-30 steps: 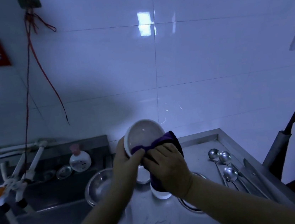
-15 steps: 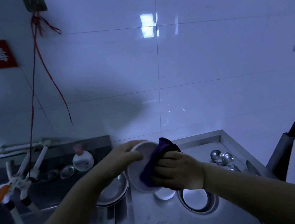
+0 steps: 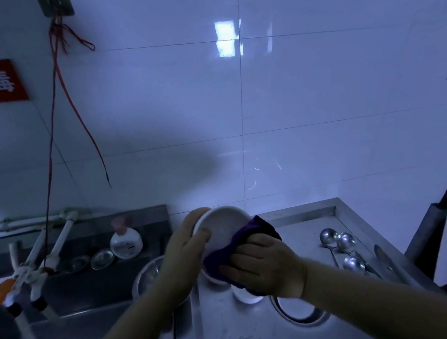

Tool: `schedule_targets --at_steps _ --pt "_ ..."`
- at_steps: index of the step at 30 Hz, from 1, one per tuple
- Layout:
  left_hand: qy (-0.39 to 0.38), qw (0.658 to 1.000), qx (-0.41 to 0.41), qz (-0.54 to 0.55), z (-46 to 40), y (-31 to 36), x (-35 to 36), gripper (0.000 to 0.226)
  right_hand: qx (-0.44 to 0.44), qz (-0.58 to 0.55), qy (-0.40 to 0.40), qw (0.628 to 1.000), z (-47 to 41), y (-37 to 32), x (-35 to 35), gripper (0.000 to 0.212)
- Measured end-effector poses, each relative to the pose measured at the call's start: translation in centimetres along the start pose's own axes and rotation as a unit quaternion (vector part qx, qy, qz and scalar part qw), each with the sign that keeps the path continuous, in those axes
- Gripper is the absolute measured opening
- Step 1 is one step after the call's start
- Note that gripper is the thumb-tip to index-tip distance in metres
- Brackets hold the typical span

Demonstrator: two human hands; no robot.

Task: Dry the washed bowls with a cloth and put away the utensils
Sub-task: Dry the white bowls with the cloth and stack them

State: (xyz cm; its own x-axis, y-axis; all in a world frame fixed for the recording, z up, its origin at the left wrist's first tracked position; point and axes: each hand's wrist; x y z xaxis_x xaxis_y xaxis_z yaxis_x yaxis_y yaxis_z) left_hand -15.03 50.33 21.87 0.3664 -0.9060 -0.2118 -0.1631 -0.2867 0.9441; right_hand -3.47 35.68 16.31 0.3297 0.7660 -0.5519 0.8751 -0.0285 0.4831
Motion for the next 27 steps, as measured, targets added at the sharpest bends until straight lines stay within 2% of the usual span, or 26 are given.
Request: schedule_targets --at_steps 3,4,6,10,13,16,19,21,24,25,27 --pt "-0.122 0.989 -0.058 -0.058 -1.3 1.2 -1.5 0.038 -0.1 -0.016 -0.056 0.993 0.5 2.1 -0.7 0.013" --pt "-0.127 0.988 -0.075 -0.054 -1.5 1.5 -1.8 0.037 -0.101 -0.014 -0.064 0.993 0.4 2.2 -0.7 0.013" --pt "-0.066 0.994 -0.089 -0.003 -1.3 1.5 -1.7 0.034 -0.039 0.001 -0.051 0.998 -0.4 1.7 -0.6 0.013" --pt "0.058 0.994 -0.052 0.08 0.1 0.0 1.8 0.044 0.187 0.009 0.023 0.982 -2.9 -1.3 0.2 0.013" --pt "0.115 0.989 -0.015 0.089 0.5 0.0 2.9 0.032 0.253 -0.025 0.042 0.966 -3.5 -3.6 0.6 0.018" --pt "0.089 0.994 -0.011 0.059 0.5 -0.2 2.0 0.038 0.201 -0.037 0.032 0.978 -2.5 -3.6 0.6 0.025" --pt "0.042 0.998 0.001 0.053 0.6 0.1 0.9 0.031 0.091 -0.01 0.008 0.996 -1.0 -1.7 0.2 0.028" --pt "-0.014 0.999 -0.014 0.026 0.1 0.4 -0.1 0.034 0.006 -0.008 -0.014 1.0 -0.2 -0.3 -0.4 0.017" --pt "-0.123 0.99 -0.06 -0.033 -0.7 1.1 -1.7 0.041 -0.099 -0.022 -0.059 0.993 0.4 1.3 -1.3 0.012" --pt "-0.136 0.988 -0.065 -0.03 -0.8 1.2 -2.0 0.041 -0.102 -0.024 -0.06 0.993 0.2 1.4 -1.4 0.011" --pt "-0.092 0.994 -0.061 0.012 -0.4 1.1 -2.0 0.04 -0.068 -0.019 -0.047 0.996 -0.4 0.8 -1.1 0.009"
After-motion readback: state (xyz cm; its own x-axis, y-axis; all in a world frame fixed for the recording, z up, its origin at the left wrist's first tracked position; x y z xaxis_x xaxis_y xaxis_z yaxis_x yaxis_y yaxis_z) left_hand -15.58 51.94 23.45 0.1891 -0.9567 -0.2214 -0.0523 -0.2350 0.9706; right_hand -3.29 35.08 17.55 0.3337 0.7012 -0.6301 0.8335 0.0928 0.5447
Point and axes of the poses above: each hand's wrist, its own z-axis away from the middle knuckle, its own x-axis out of the palm, y = z × x, and after that the axes turned 4 degrees about -y, right-handed
